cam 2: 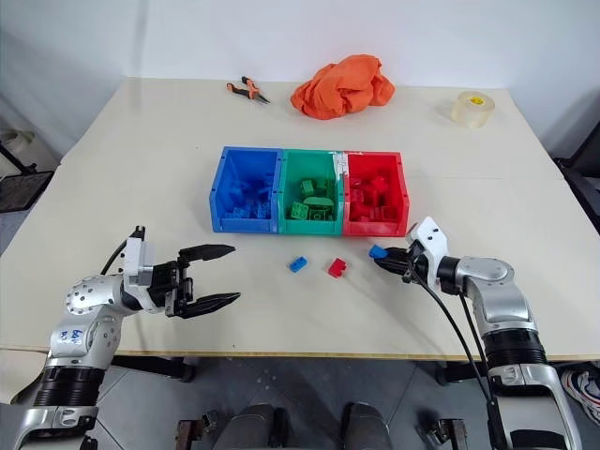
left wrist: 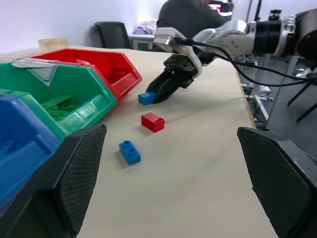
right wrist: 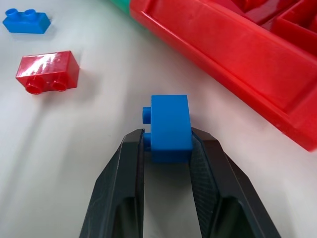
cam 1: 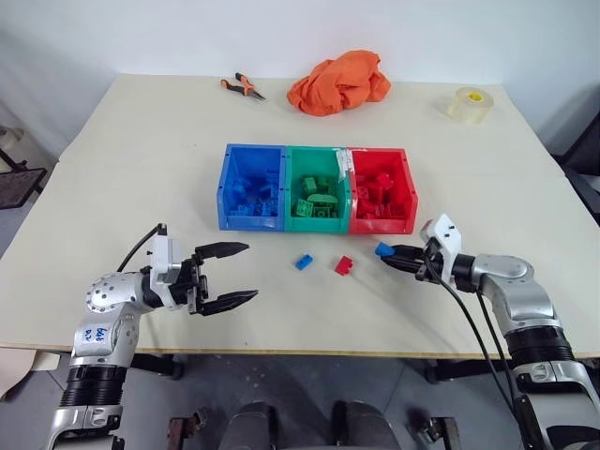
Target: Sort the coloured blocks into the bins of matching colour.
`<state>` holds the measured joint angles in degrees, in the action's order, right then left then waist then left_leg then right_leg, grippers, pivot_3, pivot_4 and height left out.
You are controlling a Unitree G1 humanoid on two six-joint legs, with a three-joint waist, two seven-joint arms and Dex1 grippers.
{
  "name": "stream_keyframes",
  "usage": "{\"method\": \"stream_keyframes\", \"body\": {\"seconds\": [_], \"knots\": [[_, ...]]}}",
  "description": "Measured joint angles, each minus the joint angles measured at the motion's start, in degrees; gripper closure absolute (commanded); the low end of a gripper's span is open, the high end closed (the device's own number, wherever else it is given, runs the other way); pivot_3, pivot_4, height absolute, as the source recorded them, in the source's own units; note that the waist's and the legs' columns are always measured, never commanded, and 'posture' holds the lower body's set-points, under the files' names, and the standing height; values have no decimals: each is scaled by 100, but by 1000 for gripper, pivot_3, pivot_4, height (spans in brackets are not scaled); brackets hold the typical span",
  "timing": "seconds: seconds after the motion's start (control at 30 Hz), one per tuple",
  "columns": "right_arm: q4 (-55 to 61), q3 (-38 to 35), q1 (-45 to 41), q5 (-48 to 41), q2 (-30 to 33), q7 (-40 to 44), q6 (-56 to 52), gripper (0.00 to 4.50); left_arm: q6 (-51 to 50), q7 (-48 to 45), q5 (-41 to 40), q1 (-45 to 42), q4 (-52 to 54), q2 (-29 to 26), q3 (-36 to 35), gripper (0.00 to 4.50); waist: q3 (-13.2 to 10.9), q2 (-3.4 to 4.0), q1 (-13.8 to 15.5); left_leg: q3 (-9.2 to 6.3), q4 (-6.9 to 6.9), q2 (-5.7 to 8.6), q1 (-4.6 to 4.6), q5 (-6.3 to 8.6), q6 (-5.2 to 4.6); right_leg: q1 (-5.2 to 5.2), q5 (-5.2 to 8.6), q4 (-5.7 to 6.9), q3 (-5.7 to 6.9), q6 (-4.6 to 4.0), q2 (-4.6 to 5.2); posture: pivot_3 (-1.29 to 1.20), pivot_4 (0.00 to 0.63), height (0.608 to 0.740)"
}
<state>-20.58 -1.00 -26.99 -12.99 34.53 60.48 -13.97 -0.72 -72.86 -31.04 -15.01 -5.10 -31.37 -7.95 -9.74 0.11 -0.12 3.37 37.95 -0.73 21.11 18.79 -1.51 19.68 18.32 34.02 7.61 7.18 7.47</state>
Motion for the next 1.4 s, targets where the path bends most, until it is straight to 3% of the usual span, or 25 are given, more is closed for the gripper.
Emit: {"method": "stream_keyframes", "body": {"seconds": [0.27,0.5,0.67,0.83,0.97,1.17,1.33,1.4], "knots": [[1546,-7,537,-397,461,247,-648,3630,7,35,-2,81,5,0,-39,0,-1,1,-8,3,-1,-4,0,1,0,2,0,-2,0,0,0,0,150,740],[1900,232,-902,-629,-72,87,-1008,3630,68,164,-4,202,-10,-72,-310,0,-2,2,-63,10,-4,-9,-1,3,4,15,0,6,1,0,-1,0,150,740],[1037,710,-1960,-485,-1049,-122,-738,3630,106,210,-8,235,-12,-133,-489,0,-1,2,-46,-4,0,4,3,3,3,25,0,38,0,0,6,0,150,740],[-1022,1143,-3228,206,-2194,-520,315,3630,132,212,-10,294,9,-148,-549,0,0,-1,-146,-6,-1,6,4,3,3,61,0,109,-1,-1,6,0,150,740],[-2279,1179,-3720,445,-2690,-744,999,3630,131,231,-10,328,48,-142,-552,0,1,-2,-167,-9,-3,8,9,3,3,69,0,117,-3,-1,5,0,150,740],[-3725,1056,-4407,697,-3349,-1260,1803,1713,131,309,-10,396,227,-100,-501,0,0,-2,-236,-15,-6,4,7,1,8,71,0,124,-7,-1,1,0,150,740],[-3912,933,-4453,770,-3258,-1196,2214,22,131,336,-10,396,232,-96,-480,0,0,-2,-220,-28,-4,10,8,1,8,71,0,134,-25,-1,3,0,150,740],[-3581,881,-4282,721,-3018,-887,2270,22,131,325,-10,371,224,-88,-438,0,0,-2,-204,-34,-4,10,9,1,8,70,0,134,-30,-1,3,0,150,740]]}}
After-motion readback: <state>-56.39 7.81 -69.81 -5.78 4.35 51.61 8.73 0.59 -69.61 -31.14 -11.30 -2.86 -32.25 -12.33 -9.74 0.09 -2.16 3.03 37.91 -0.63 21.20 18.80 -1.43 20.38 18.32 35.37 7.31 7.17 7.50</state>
